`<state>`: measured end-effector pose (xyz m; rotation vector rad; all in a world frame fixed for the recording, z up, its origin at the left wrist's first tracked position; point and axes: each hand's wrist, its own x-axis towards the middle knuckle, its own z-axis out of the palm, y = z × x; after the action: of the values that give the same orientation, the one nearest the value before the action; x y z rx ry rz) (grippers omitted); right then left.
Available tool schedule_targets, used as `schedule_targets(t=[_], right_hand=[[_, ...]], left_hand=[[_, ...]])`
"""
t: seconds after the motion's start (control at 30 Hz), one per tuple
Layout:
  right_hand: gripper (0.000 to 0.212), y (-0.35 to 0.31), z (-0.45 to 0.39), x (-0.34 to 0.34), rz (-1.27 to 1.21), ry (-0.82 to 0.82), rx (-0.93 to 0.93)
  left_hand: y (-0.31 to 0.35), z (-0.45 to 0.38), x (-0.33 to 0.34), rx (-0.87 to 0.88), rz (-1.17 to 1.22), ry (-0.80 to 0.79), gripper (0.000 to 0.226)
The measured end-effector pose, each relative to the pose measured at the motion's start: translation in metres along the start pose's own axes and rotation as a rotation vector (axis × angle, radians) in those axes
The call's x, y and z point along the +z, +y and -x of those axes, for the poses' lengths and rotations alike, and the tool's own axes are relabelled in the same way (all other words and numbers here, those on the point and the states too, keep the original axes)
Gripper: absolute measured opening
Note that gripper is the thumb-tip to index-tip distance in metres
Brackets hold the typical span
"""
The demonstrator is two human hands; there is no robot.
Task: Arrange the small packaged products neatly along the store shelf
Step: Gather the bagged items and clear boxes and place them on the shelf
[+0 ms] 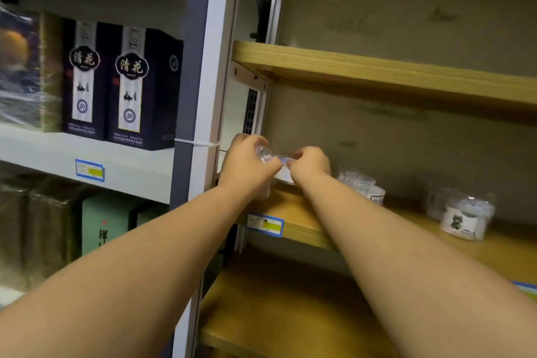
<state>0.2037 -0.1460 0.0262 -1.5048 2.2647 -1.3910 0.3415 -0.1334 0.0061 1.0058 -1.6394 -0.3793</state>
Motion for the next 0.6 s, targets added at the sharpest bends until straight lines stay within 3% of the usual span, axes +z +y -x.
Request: schedule_targets(t=[0.17,0.43,0.6], right_hand=[[0.018,0.007,-0.012,0.026,0.114,-0.007,0.047],[0.022,0.002,-0.022,0.027,0.269,0.001,0.029],[0.023,0.004,-0.014,0.026,0.28,0.01,0.018]], left_hand=[[-0.019,-0.007,0.003,0.003,0.063,0.014,0.041],[-0.026,-0.011,0.01,0.136,-0.031,0.001,0.04],[-0.025,-0.008,0.01,0.082,-0.007,-0.101,0.074]])
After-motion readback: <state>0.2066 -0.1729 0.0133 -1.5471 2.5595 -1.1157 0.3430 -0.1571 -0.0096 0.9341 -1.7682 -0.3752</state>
